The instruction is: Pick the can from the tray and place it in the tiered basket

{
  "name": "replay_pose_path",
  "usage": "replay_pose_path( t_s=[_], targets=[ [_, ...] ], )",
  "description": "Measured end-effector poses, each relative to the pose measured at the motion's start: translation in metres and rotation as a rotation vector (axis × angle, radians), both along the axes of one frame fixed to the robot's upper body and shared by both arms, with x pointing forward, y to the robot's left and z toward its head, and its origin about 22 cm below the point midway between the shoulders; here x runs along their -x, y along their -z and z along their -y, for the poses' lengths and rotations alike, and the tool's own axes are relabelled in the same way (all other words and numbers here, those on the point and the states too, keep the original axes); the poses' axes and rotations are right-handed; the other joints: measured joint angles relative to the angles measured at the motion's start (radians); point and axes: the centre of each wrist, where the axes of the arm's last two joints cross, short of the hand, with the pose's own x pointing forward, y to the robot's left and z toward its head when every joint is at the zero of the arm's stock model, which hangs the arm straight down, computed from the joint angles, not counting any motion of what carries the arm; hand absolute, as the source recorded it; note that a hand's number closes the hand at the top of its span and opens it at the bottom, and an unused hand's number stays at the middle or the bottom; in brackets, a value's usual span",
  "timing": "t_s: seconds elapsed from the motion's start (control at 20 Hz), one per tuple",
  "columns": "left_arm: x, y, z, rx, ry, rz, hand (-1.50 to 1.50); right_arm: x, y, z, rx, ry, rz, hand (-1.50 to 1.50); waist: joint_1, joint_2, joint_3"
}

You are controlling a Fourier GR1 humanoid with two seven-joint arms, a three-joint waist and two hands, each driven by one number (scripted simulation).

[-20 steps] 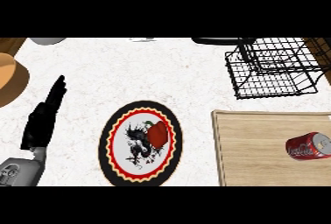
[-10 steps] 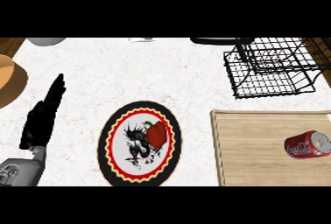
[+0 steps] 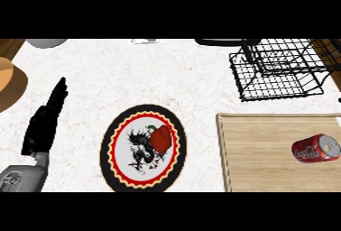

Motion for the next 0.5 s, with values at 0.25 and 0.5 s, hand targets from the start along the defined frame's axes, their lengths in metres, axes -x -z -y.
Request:
replay_pose_path(
  t_s=[0.25, 0.5],
  targets=[
    [0.001, -0.005, -0.001, -0.003, 0.003, 0.008, 0.0, 0.006, 0.001, -0.005, 0.063, -0.014, 0.016, -1.5, -0.001, 0.0, 0.0],
    [-0.005, -0.003, 0.001, -0.005, 0.003, 0.005, 0.0, 0.007, 0.003, -0.018, 0.098, -0.029, 0.041, -1.5, -0.001, 0.0, 0.0]
  ],
)
